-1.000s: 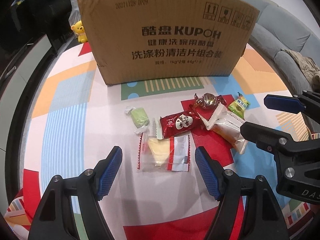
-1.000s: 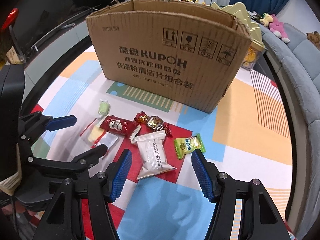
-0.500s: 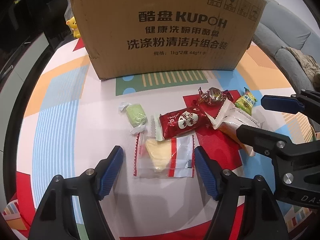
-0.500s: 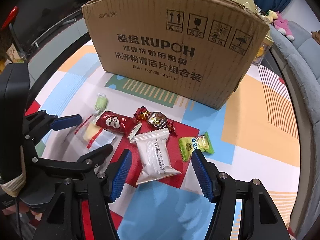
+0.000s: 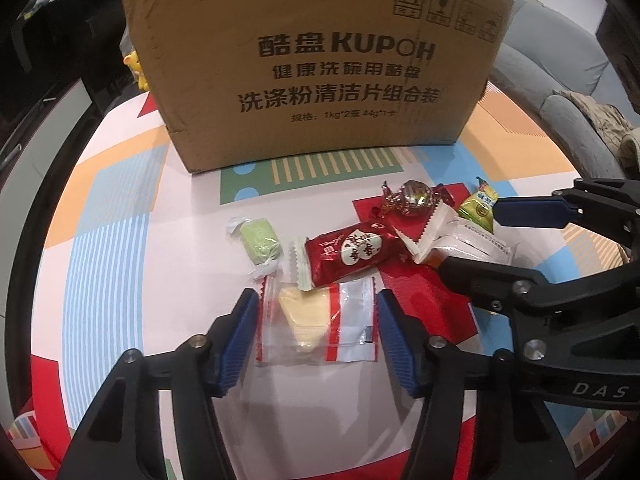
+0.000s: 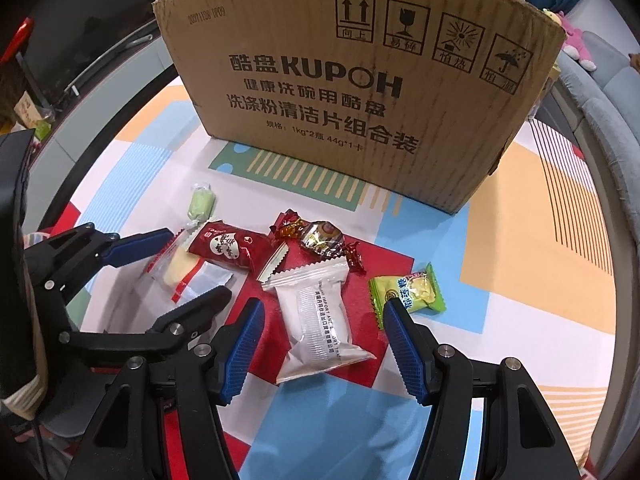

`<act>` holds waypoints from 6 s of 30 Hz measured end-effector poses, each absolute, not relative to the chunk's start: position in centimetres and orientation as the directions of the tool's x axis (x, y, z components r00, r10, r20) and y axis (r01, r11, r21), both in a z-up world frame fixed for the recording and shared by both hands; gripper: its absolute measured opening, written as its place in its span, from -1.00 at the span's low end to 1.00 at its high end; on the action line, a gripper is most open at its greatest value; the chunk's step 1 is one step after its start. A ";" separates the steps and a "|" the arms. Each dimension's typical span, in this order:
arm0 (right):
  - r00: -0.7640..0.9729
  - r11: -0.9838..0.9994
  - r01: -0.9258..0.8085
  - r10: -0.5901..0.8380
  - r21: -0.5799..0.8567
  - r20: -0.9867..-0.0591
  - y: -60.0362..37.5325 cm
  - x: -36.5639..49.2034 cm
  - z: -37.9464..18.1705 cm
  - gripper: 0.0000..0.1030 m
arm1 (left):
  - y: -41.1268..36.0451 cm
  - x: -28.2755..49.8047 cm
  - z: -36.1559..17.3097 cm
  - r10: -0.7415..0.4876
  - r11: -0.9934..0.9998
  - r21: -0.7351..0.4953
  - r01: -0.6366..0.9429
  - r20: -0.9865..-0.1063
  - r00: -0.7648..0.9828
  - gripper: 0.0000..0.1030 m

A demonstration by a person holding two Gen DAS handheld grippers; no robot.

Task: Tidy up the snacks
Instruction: 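Grasp the cream wafer packet with the left tool while the right tool grasps the white biscuit packet, then lift the wafer packet and white biscuit packet and carry them over the box, then open the left tool over the box while the right tool releases the white packet inside, then move both open tools back from the box toward the remaining snacks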

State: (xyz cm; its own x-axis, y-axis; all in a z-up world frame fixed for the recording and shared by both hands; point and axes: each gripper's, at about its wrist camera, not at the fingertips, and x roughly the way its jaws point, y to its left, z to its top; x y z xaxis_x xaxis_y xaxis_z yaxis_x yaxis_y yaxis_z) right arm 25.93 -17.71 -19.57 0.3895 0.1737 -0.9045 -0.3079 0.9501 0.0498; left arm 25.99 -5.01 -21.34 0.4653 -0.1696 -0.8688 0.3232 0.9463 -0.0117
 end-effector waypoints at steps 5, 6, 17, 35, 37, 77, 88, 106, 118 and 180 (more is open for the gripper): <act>0.380 0.951 -0.300 0.186 0.070 -0.906 -17.8 26.2 -20.0 0.20 | -5.3 25.6 -21.3 -0.171 0.944 -0.010 0.329 -0.868 0.466 -0.02; 0.377 0.952 -0.298 0.187 0.072 -0.907 -17.8 26.2 -20.1 0.13 | -5.4 25.5 -21.3 -0.171 0.944 -0.009 0.330 -0.868 0.467 -0.05; 0.355 0.950 -0.299 0.193 0.085 -0.915 -17.7 26.2 -20.8 -0.36 | -5.7 25.2 -20.9 -0.170 0.942 -0.003 0.336 -0.867 0.468 -0.27; 0.382 0.956 -0.281 0.192 0.084 -0.904 -18.1 24.9 -18.6 -0.38 | -5.7 24.1 -19.3 -0.156 0.945 0.010 0.327 -0.866 0.476 -0.31; 0.390 0.957 -0.279 0.191 0.082 -0.901 -18.2 24.7 -18.1 -0.38 | -5.7 24.0 -19.0 -0.156 0.946 0.007 0.323 -0.865 0.477 -0.31; 0.510 0.983 -0.167 0.153 0.078 -0.846 -20.4 23.8 -8.3 -0.38 | -4.0 24.4 -9.6 -0.099 0.982 0.010 0.189 -0.825 0.557 -0.31; 0.551 0.986 -0.143 0.149 0.083 -0.821 -20.6 25.8 -5.4 -0.38 | -3.8 27.0 -6.3 -0.087 0.989 0.001 0.146 -0.798 0.596 -0.31; 0.623 0.990 -0.123 0.131 0.069 -0.771 -21.0 29.7 -1.2 -0.38 | -4.4 32.1 -2.0 -0.078 0.989 0.022 0.144 -0.756 0.650 -0.31; 0.627 0.991 -0.112 0.123 0.067 -0.770 -21.1 33.3 -1.0 -0.38 | -4.6 35.8 -1.5 -0.074 0.989 0.027 0.143 -0.749 0.658 -0.31; 0.700 0.994 -0.109 0.094 0.024 -0.708 -21.8 31.9 1.6 0.27 | -3.9 34.5 0.4 -0.039 0.996 0.024 0.084 -0.734 0.678 0.65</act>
State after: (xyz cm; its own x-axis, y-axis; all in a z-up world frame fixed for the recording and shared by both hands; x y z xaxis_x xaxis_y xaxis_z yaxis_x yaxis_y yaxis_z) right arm 31.85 -21.84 1.57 0.7002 0.0937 -0.7078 -0.1089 0.9938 0.0238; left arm 34.47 -3.90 0.37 0.6776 -0.0393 -0.7344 0.0841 0.9962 0.0243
